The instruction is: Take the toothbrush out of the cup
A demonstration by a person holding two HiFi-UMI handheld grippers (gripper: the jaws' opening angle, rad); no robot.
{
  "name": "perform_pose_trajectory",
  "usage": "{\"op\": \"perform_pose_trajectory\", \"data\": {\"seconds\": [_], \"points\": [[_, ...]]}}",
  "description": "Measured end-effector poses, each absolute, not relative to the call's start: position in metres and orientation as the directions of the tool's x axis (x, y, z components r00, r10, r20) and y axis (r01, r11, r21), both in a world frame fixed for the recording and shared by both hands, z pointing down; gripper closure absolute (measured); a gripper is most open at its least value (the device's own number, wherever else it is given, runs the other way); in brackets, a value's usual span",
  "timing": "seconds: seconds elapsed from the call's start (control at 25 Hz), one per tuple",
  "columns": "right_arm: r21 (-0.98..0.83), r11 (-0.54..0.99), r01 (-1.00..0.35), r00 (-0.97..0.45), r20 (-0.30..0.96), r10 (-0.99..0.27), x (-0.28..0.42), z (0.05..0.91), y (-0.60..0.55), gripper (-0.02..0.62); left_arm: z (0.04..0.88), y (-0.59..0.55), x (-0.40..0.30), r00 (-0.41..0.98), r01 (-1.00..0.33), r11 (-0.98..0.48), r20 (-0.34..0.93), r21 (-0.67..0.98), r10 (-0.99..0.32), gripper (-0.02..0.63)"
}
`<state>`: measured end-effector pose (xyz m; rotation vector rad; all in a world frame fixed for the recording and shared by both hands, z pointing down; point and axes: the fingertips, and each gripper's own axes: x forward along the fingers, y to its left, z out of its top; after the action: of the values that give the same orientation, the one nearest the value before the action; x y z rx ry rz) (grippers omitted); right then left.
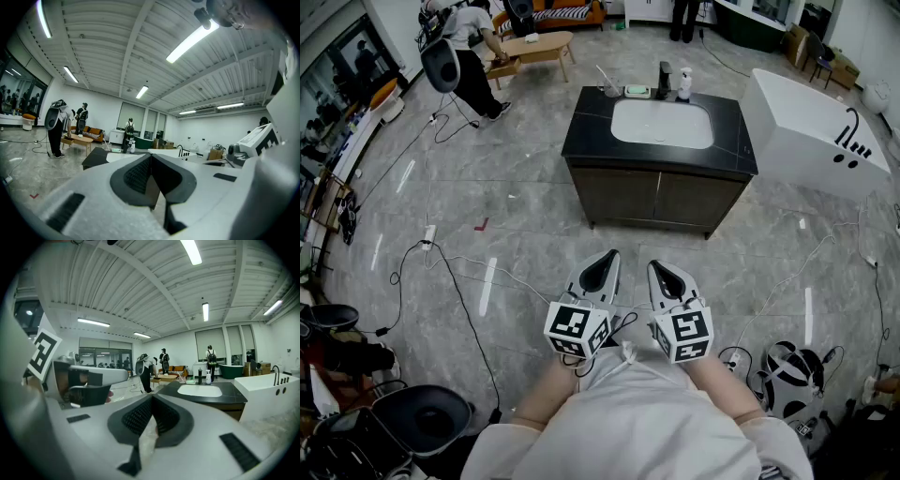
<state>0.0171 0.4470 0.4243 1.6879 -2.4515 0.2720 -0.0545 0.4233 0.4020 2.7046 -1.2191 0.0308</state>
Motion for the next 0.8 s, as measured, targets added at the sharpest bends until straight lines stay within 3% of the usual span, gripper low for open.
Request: {"op": "perform_pose_trajectory", "data": {"seconds": [0.8], "points": [[-0.133, 0.308, -0.942, -0.334, 0.272, -0.903, 0.045, 0.453, 0.419, 0.569, 0.424, 0.39, -0.035, 0.669, -0.742, -0.646, 0.131, 0.179, -0.732, 0.588]]}}
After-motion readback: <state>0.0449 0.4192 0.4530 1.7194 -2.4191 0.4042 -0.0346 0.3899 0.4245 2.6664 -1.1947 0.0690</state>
